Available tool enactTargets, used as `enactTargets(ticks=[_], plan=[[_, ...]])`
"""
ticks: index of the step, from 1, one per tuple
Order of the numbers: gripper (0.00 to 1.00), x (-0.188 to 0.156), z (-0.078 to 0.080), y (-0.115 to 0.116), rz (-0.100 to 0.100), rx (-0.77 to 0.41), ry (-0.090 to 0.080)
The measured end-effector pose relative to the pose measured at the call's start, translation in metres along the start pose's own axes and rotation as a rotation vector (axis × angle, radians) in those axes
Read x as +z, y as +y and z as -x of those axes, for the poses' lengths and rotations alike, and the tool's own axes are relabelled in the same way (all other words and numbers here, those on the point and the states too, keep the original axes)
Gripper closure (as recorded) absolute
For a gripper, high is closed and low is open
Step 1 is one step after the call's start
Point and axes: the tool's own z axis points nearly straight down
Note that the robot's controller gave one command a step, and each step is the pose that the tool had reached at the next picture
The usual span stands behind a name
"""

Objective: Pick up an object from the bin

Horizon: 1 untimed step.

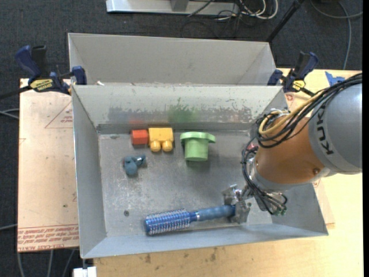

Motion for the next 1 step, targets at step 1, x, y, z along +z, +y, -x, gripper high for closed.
enactTargets(ticks=[1], plan=[[1.0, -0.1233, 0.0242, 0.0654, 0.0, -0.041, -0.008]])
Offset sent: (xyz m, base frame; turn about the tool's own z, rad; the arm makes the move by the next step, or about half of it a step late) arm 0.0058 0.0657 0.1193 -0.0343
